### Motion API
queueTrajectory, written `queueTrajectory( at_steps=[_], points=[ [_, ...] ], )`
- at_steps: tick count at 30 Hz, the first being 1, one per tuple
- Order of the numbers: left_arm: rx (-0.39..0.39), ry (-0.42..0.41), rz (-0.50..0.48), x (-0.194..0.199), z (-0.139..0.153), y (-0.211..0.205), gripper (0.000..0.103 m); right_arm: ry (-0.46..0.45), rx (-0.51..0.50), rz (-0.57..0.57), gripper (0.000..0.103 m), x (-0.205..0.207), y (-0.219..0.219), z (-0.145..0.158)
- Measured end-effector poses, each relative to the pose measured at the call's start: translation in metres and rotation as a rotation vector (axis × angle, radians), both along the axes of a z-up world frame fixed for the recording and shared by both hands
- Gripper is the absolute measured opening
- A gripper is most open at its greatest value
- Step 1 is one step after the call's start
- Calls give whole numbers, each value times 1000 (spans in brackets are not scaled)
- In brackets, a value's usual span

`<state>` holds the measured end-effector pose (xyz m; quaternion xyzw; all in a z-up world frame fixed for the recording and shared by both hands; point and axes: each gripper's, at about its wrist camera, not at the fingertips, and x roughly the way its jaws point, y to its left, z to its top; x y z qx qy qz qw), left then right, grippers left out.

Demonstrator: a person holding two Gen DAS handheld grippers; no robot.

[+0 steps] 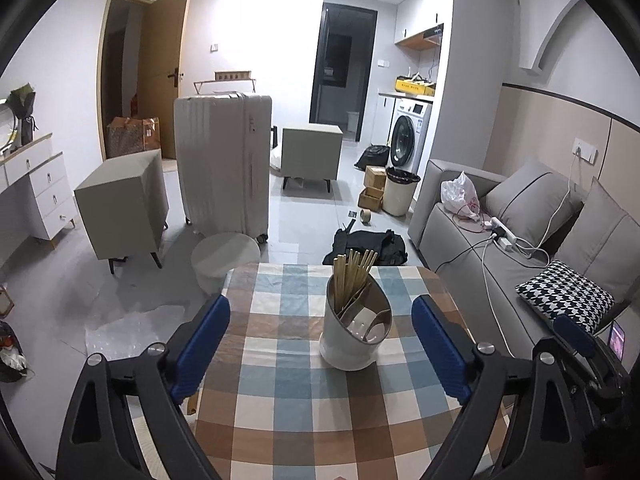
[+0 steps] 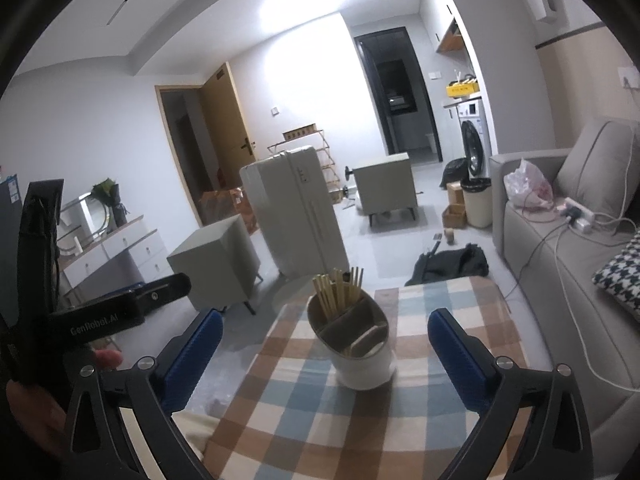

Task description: Organize utensils

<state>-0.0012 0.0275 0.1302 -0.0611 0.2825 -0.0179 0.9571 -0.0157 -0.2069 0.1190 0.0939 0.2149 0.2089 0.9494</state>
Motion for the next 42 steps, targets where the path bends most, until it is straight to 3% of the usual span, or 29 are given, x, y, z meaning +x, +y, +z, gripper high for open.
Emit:
queueTrajectory(
  at_steps=[12, 42],
  points=[
    [26, -7, -4, -19, -9, -10, 91, -4, 8, -35, 103, -23, -7, -6],
    [28, -12, 3, -30, -11, -14, 91, 8, 21, -59, 103, -28, -15, -4]
  ],
)
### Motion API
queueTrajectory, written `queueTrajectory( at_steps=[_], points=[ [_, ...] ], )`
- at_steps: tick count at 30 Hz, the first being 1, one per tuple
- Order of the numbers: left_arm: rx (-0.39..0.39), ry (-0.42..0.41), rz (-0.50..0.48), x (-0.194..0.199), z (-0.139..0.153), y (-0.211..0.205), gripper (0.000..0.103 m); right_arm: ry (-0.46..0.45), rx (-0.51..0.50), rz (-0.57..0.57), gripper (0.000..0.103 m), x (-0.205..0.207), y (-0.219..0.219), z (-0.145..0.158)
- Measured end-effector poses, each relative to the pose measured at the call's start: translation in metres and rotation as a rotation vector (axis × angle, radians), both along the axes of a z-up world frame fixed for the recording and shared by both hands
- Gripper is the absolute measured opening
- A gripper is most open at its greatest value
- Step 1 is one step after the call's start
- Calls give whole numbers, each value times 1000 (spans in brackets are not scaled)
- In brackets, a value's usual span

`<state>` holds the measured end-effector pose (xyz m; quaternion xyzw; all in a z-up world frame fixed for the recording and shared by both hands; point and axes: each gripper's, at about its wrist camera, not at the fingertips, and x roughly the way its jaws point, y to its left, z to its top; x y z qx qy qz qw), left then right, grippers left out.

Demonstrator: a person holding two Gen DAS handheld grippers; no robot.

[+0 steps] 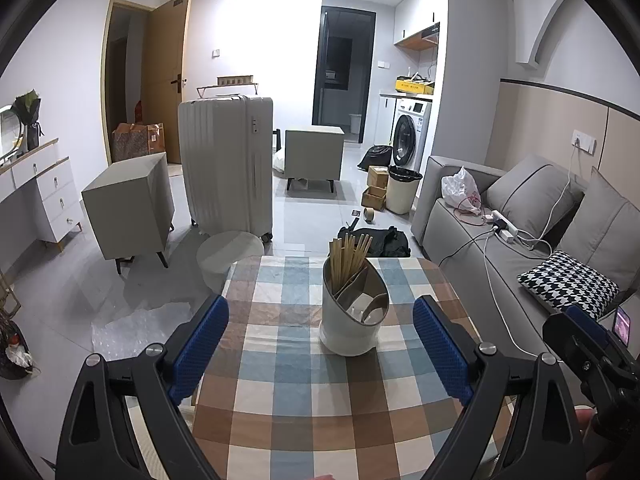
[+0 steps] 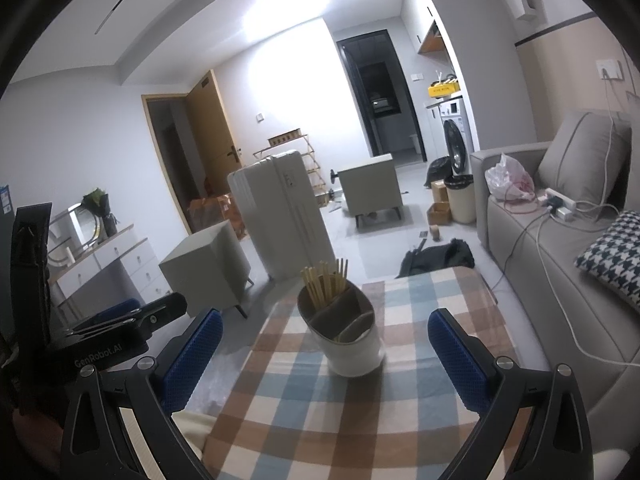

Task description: Organize utensils

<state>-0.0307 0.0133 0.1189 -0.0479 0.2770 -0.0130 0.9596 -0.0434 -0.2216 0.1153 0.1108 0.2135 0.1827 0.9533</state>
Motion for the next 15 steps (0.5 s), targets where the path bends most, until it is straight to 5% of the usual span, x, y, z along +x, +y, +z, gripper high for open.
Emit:
queueTrajectory(
  at_steps=[15],
  points=[
    [1, -7, 7, -1, 0, 0, 91, 8, -2, -1, 103, -1, 2, -3]
  ],
)
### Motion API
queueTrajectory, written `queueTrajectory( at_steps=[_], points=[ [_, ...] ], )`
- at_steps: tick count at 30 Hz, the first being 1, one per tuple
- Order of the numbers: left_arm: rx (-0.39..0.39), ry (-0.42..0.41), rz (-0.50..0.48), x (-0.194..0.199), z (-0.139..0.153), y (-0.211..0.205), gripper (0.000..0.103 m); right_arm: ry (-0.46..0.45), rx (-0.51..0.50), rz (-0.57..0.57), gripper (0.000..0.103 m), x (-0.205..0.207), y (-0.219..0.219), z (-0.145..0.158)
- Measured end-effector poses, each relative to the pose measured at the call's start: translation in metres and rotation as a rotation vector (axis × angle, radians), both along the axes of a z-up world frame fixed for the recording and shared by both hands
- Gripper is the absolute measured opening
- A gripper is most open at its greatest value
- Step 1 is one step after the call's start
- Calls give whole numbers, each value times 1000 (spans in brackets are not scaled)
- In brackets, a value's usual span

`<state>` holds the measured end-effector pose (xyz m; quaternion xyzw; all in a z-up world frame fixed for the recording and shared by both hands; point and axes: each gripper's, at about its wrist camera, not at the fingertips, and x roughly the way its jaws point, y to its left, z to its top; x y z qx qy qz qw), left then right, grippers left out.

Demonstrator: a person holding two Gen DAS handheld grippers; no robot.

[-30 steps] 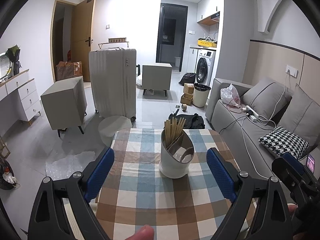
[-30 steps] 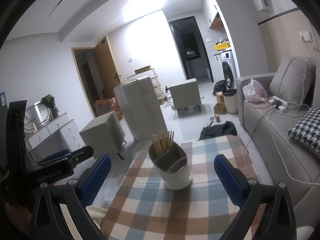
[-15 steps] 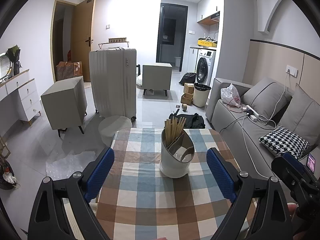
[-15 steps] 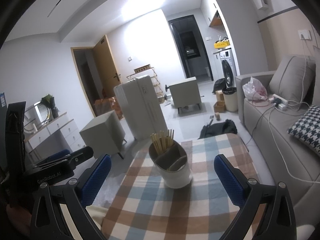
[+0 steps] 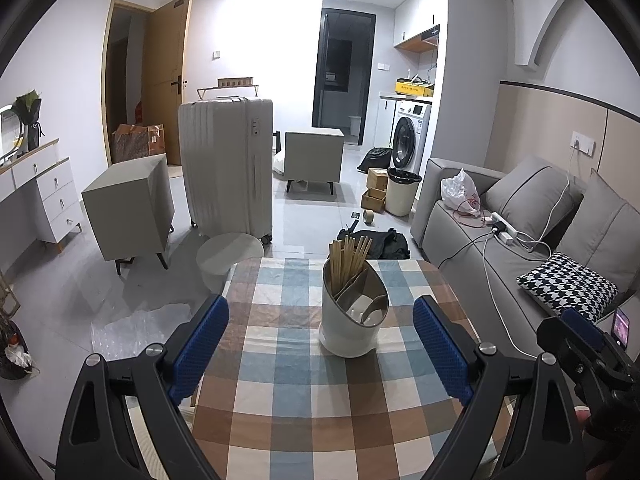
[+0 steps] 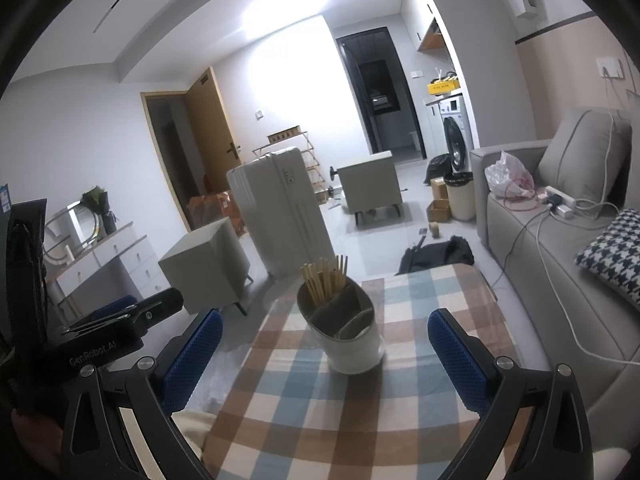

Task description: Organize utensils

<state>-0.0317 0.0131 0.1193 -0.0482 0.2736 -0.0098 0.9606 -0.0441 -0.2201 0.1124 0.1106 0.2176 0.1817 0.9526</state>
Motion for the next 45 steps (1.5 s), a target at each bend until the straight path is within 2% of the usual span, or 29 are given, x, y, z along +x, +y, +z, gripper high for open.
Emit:
queueTrajectory(
  at_steps=[45],
  points=[
    [0, -13, 7, -2, -3, 5, 91, 17, 11, -13, 103, 0, -2, -5]
  ],
)
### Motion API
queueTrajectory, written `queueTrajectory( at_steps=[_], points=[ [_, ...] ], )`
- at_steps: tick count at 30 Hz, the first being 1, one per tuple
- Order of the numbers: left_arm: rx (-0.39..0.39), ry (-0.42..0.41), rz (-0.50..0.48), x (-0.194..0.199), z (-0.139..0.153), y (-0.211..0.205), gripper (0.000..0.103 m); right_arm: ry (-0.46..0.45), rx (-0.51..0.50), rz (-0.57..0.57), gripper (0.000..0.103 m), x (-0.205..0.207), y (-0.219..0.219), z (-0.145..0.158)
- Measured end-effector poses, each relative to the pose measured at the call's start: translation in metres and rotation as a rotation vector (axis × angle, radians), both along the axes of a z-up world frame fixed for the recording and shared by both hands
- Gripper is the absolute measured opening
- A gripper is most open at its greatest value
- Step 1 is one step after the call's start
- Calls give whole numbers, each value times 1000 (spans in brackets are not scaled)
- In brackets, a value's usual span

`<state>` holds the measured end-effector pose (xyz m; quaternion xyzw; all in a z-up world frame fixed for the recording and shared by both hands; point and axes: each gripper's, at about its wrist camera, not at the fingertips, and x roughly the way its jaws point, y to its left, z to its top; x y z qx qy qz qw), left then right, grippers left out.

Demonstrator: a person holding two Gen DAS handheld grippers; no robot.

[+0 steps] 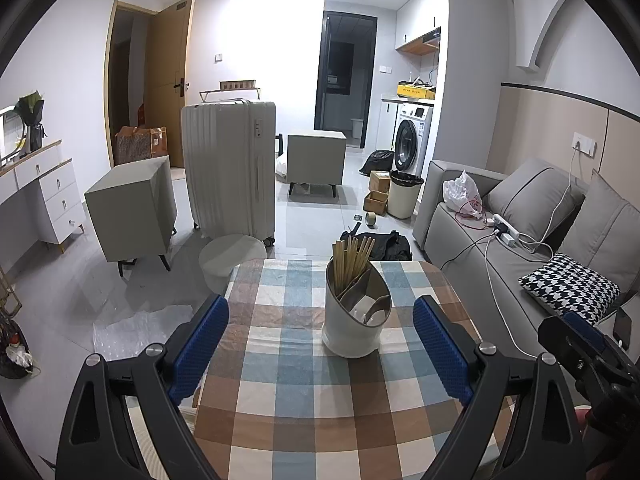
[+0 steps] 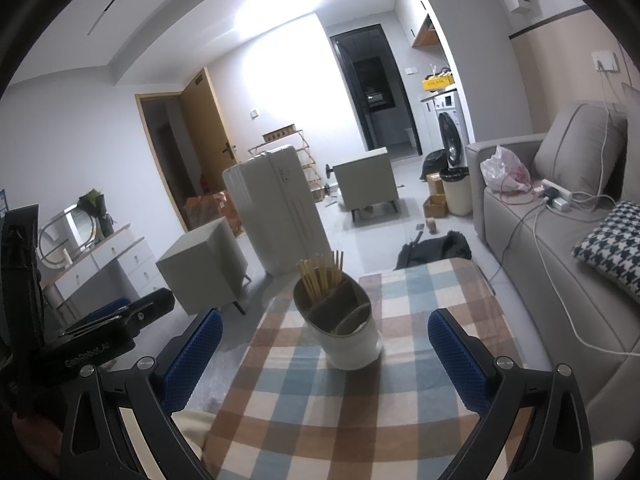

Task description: Organize utensils

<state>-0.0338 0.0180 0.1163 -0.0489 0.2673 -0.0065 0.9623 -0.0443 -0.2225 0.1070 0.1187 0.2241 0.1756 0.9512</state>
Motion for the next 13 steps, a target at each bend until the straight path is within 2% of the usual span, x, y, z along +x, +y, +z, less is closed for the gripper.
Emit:
queueTrajectory(
  at_steps=[13],
  points=[
    [-9, -3, -2, 0, -1, 4, 91, 6, 0, -1, 103, 1, 0, -1]
  ],
)
